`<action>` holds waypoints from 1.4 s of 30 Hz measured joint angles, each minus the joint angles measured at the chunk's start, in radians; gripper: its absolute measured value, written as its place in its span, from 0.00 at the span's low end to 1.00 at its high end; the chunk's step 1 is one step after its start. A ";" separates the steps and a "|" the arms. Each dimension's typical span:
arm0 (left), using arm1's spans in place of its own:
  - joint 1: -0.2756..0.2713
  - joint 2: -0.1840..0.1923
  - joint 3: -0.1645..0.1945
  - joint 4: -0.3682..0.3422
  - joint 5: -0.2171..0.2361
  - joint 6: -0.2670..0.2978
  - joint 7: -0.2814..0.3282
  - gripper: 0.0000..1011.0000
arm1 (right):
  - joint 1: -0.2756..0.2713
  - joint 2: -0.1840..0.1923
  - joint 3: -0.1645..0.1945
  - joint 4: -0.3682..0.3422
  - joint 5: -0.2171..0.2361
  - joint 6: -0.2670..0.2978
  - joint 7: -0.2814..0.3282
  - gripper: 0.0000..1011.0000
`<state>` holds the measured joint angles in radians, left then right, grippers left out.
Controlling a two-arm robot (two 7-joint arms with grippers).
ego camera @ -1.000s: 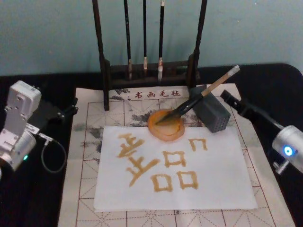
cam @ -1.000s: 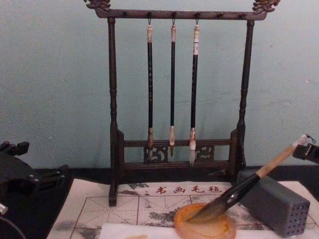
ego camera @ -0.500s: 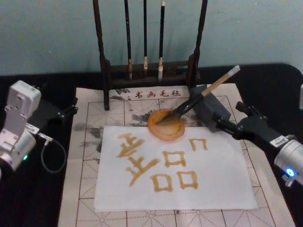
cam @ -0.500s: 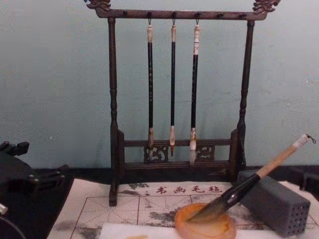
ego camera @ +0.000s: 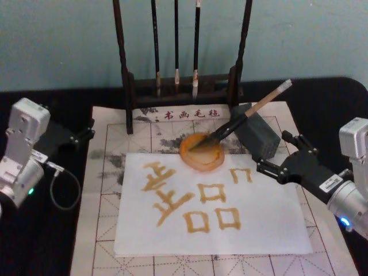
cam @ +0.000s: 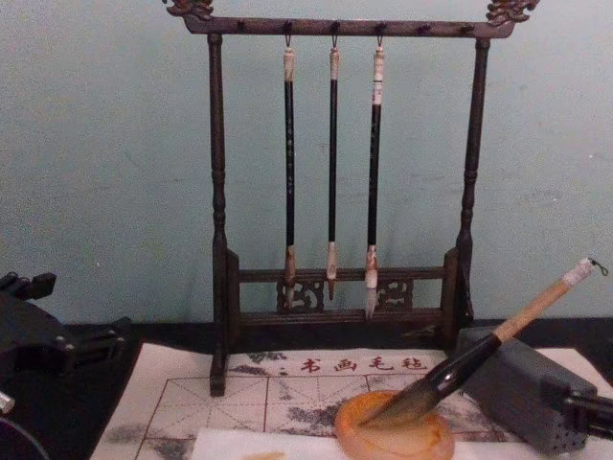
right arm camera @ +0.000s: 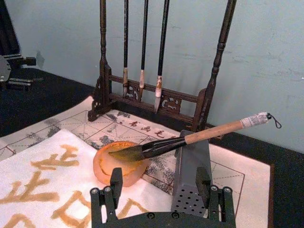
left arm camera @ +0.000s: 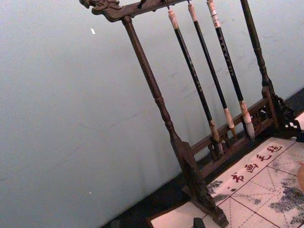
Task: Pick up the brush from the inkstone, write on the paper, then place the brush back to its original position.
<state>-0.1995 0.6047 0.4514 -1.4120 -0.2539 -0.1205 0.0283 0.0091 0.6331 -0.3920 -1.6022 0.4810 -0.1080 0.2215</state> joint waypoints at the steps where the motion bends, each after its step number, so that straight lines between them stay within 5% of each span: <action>1: 0.000 0.000 0.000 0.000 0.000 0.000 0.000 0.99 | 0.000 0.000 0.000 0.000 0.002 0.000 0.000 0.99; 42: 0.000 0.000 0.000 0.000 0.000 0.000 0.000 0.99 | -0.001 0.002 0.007 -0.008 0.029 0.015 0.002 0.99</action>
<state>-0.1995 0.6047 0.4514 -1.4120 -0.2539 -0.1205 0.0283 0.0077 0.6348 -0.3852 -1.6097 0.5097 -0.0933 0.2239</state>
